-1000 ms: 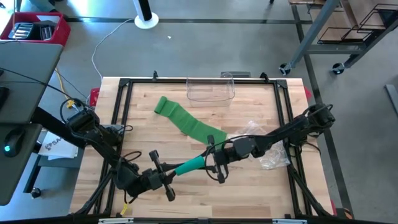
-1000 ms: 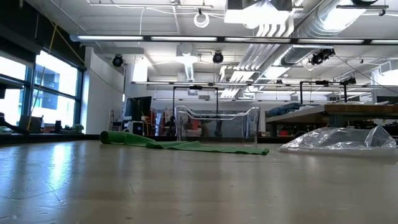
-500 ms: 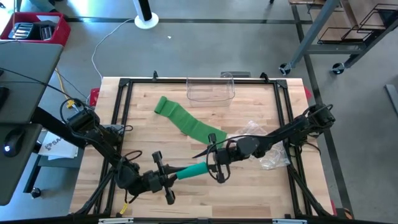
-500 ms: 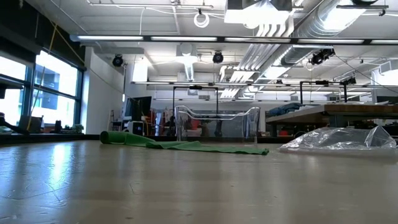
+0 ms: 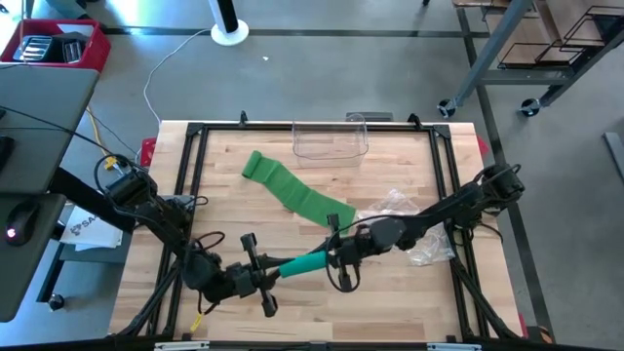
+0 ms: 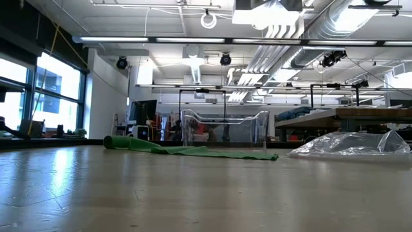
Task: Roll bandage
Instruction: Roll the blue bandage
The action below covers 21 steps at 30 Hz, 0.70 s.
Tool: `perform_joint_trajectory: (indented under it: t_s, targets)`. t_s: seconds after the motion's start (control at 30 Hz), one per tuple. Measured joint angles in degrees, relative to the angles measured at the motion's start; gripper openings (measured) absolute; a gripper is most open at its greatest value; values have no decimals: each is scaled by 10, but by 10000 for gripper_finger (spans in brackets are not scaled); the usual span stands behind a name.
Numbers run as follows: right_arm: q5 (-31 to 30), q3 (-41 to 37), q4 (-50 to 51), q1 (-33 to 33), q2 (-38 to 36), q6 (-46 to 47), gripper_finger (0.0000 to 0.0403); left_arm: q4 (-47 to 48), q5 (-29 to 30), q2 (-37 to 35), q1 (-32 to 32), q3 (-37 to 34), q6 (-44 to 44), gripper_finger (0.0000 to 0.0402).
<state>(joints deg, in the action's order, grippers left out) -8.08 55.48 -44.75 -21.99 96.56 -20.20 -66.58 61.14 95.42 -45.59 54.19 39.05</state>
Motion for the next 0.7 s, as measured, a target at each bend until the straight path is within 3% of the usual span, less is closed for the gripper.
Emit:
perform_joint_trajectory:
  t_s: [0.23, 0.47, 0.7]
  targets:
    - [-3, 2, 8, -12, 55, 52, 0, -42, 41, 2, -22, -1, 71, 3]
    - [-12, 1, -4, -27, 54, 47, 0, -50, 74, 2, -34, -1, 96, 3]
    - [-4, -1, -30, -28, 52, 52, 0, 61, 82, 0, -25, 0, 41, 3]
